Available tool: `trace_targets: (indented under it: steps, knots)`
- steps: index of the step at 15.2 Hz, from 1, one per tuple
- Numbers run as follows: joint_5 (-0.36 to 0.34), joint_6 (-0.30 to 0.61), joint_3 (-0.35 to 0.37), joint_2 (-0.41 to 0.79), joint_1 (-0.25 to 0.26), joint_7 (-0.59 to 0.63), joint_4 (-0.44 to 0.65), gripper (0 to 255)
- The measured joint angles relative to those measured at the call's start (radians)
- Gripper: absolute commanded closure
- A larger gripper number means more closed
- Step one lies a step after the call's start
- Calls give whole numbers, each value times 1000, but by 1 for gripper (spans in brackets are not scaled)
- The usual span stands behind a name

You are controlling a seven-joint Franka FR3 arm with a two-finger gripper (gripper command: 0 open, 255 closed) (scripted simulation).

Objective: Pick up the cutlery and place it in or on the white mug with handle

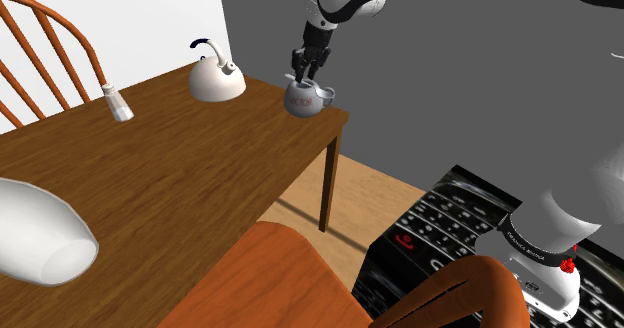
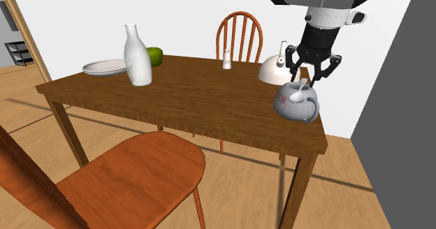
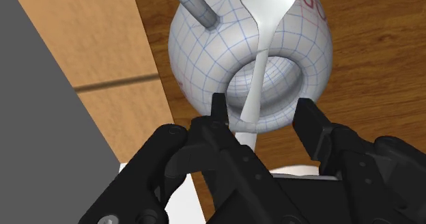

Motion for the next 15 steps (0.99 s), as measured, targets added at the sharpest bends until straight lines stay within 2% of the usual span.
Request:
trace_targets:
  steps: [5, 10, 15]
  knots:
    - [0, 0, 0, 0, 0, 0, 0, 0]
    - [18, -89, 3, -60, -12, -9, 31, 0]
    - [21, -99, 2, -68, -15, -13, 33, 0]
